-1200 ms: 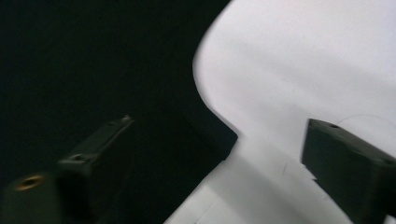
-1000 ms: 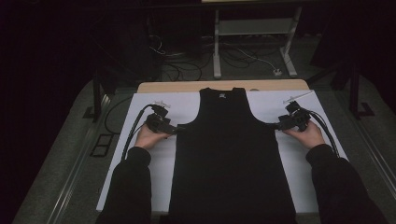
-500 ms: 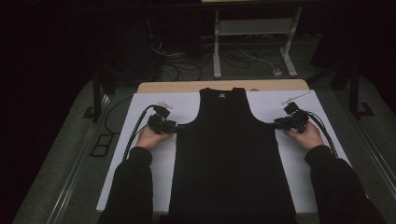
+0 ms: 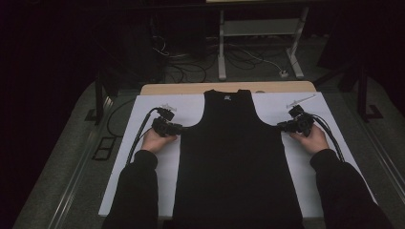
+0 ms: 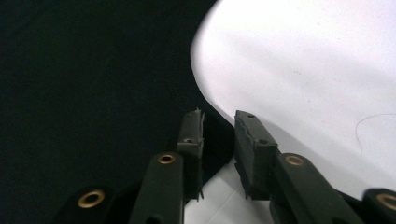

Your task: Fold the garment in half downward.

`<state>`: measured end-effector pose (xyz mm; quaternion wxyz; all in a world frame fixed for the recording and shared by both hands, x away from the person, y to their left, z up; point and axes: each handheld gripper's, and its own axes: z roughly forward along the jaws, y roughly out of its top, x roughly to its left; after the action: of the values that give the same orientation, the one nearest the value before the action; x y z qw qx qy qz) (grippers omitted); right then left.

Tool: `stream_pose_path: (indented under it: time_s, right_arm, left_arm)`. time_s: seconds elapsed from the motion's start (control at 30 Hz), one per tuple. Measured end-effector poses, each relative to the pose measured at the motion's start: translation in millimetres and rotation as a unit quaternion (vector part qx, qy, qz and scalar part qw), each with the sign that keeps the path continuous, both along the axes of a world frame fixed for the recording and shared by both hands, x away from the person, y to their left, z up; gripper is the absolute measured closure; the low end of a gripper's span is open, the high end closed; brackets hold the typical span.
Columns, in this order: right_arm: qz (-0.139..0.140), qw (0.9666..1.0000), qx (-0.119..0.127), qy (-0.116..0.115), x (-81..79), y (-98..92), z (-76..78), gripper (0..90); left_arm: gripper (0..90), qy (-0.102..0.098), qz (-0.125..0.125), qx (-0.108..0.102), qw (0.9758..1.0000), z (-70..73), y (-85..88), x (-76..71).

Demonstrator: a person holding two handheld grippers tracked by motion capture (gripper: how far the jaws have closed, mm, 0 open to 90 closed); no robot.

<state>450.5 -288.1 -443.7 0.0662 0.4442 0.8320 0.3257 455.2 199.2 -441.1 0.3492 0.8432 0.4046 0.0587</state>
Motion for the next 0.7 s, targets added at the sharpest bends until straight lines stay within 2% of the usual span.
stream_pose_path:
  time_s: [0.1,0.23,0.37,0.53,0.63,0.7]
  right_arm:
    - [0.000,1.0000,0.002,0.005,0.0,0.0,0.0,76.8]
    - [-0.002,0.9999,0.010,0.013,0.1,-1.3,-0.5,81.7]
    - [-0.003,0.9998,0.012,0.013,-1.4,-1.0,0.2,83.0]
    - [-0.016,0.9987,0.040,0.027,-4.4,-3.7,2.4,83.4]
    - [-0.027,0.9977,0.056,0.027,-8.5,-6.6,4.7,83.5]
    - [-0.037,0.9969,0.066,0.025,-11.5,-9.0,6.3,83.6]
  left_arm:
    - [74.5,-0.004,0.002,0.006,1.0000,-0.4,-2.4,-0.4]
    - [83.2,0.005,0.008,-0.003,1.0000,-0.7,-1.4,0.7]
    - [84.6,0.004,0.008,-0.007,0.9999,-0.3,-0.8,-0.6]
    - [85.6,-0.013,0.027,-0.045,0.9985,-2.3,5.4,-6.9]
    - [85.8,-0.024,0.035,-0.060,0.9973,-0.6,9.8,-9.0]
    - [85.8,-0.023,0.036,-0.077,0.9961,2.9,12.5,-9.8]
